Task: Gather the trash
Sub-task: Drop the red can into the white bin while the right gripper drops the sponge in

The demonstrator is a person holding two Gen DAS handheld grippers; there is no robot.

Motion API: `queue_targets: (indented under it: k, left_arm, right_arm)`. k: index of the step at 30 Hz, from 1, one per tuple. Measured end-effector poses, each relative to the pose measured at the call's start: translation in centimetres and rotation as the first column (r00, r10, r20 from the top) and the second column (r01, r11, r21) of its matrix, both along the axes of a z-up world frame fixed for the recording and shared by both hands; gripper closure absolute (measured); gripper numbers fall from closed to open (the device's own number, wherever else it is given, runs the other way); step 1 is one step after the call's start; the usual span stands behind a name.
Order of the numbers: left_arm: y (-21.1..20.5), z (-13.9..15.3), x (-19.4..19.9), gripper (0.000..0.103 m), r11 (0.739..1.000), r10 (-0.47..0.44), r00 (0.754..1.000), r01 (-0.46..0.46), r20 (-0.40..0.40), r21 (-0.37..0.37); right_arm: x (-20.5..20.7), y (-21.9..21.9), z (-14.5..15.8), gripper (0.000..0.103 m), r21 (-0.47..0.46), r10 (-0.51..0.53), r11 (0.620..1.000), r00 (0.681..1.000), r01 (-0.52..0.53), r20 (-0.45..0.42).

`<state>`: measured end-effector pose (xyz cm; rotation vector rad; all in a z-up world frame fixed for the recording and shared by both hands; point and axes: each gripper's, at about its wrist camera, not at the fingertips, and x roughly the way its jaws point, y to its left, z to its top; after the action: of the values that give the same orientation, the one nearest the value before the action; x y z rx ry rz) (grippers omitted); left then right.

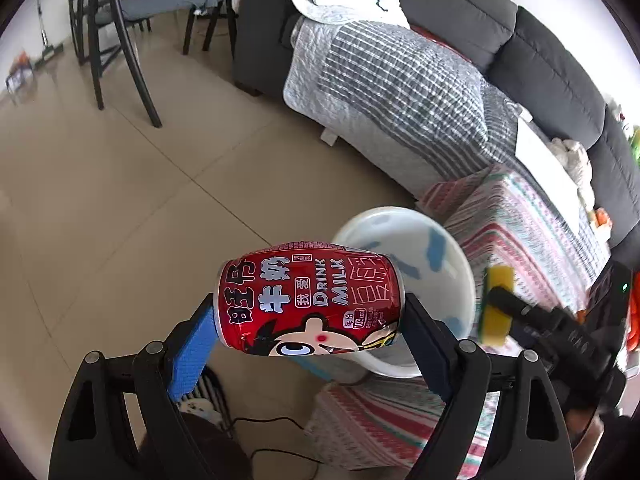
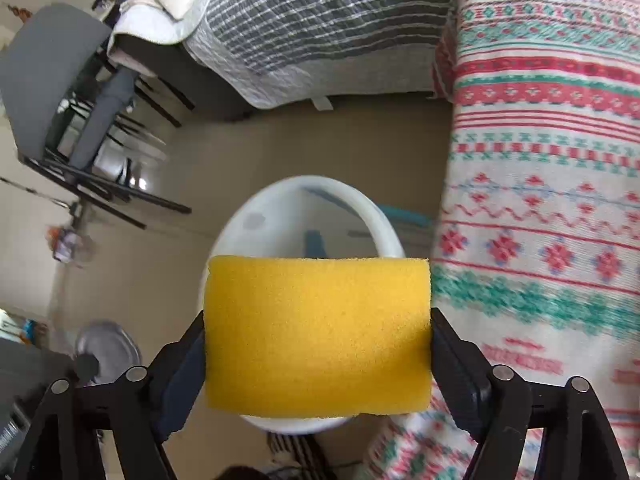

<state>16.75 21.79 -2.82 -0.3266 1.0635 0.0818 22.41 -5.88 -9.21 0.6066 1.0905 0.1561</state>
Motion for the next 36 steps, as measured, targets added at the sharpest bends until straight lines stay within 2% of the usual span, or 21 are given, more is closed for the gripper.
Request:
queue_targets:
  k: [3,5,11,17,20,22,26,29,33,36]
  left_arm:
    - [0.1,-0.7,0.3,0.014,1.0,-0.009,1.0,0.008,0.005,0.013]
    - [-0.1,-1.0,0.6,0.014,1.0,-0.014,1.0,0.014,0.004,0.016]
    - [-2.8,-1.9,1.7,0.014,0.996,-0.081,0.997,0.081,-0.004,0.029]
    - [-7.2,-3.4,3.6,0.013,0.984,-0.164,0.986,0.166,-0.03,0.07]
    - [-8.7,-4.1,4.4,0.013,0.972,-0.198,0.979,0.202,-0.047,0.116]
    - [-9.2,-4.4,4.8,0.013,0.971,-0.202,0.978,0.207,-0.058,0.117]
    - [-9.5,-5.1,5.2,0.011,0.978,-0.19,0.978,0.196,-0.081,0.075]
    - [-9.9,-4.8,4.9,0.01,0.98,-0.176,0.981,0.183,-0.079,0.083]
    - [-11.3,-2.6,3.8,0.009,0.962,-0.21,0.977,0.211,-0.022,0.172]
    - [-13.2,-1.3,2.7,0.008,0.937,-0.259,0.966,0.255,-0.016,0.239]
  right_arm:
    - [0.5,0.2,0.1,0.005,0.041,-0.004,0.999,0.999,0.003,0.036]
    - [0.5,0.3,0.3,0.003,0.04,-0.002,0.999,0.999,0.0,0.051]
    - [-1.4,-1.0,2.8,0.003,-0.099,-0.011,0.995,0.997,0.019,0.075]
    - [-5.9,-5.6,5.9,0.003,-0.281,-0.047,0.957,0.996,0.068,0.079]
    - [-8.3,-8.4,7.2,0.003,-0.344,-0.073,0.933,0.993,0.101,0.095]
    - [-9.9,-10.2,7.9,0.003,-0.376,-0.092,0.918,0.99,0.125,0.104]
    - [-12.8,-13.9,9.3,0.003,-0.385,-0.141,0.906,0.983,0.177,0.121]
    - [-15.1,-17.1,10.3,0.003,-0.366,-0.198,0.9,0.971,0.235,0.135]
    - [-17.8,-21.5,11.0,0.003,-0.354,-0.293,0.879,0.947,0.32,0.129]
    - [-19.2,-23.9,11.0,0.003,-0.36,-0.345,0.861,0.933,0.359,0.105]
